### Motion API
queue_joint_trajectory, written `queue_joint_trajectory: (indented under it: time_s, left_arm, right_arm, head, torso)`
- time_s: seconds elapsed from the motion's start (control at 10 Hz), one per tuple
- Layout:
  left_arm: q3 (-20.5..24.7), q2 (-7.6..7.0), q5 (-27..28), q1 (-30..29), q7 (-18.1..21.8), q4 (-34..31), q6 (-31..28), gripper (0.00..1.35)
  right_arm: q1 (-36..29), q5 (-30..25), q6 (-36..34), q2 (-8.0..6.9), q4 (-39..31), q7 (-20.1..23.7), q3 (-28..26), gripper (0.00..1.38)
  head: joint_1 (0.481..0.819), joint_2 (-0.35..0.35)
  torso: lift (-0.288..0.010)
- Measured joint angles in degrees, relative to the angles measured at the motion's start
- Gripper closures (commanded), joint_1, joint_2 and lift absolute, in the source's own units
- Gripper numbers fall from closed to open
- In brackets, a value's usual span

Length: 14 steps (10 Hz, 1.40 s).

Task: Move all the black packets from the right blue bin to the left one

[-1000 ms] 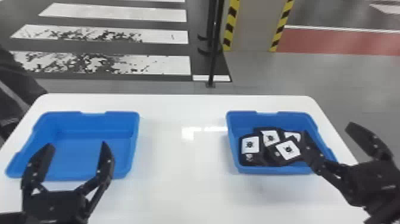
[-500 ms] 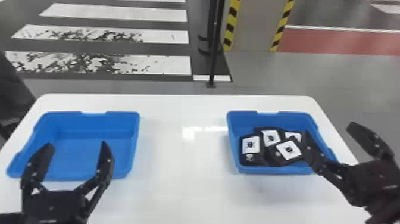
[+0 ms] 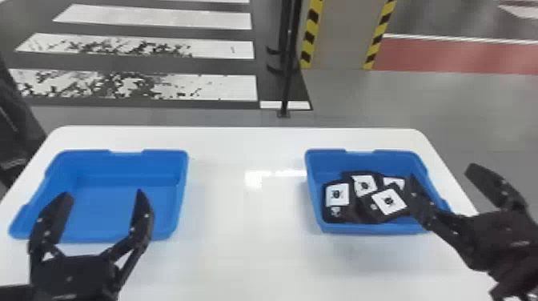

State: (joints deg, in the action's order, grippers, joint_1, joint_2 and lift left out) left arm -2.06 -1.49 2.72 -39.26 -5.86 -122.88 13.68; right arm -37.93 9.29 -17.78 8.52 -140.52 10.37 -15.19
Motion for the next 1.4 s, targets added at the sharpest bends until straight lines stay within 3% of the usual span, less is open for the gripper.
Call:
queue_joint_trajectory:
  time_s: [0.4, 0.8, 1.4]
  left_arm:
    - [-0.52, -0.16, 0.14, 0.58, 0.06, 0.57, 0.37, 0.16]
    - [-1.04, -0.34, 0.14, 1.12, 0.3, 1.71, 1.4, 0.16]
    - [-1.3, -0.43, -0.28, 1.8, 1.26, 2.59, 1.01, 0.16]
  right_arm:
    - [13.85, -1.43, -17.11, 2.35, 8.64, 0.09, 2.24, 0.11]
    - [26.63, -3.1, -25.3, 3.45, 20.74, 0.65, 6.08, 0.13]
    - [34.47, -0.49, -39.6, 4.1, 26.43, 0.71, 11.61, 0.13]
  head:
    - [0.695, -0.116]
    - [0.695, -0.117]
    - [0.695, -0.068]
  torso:
    - [-0.14]
    - [-0.14]
    - [-0.14]
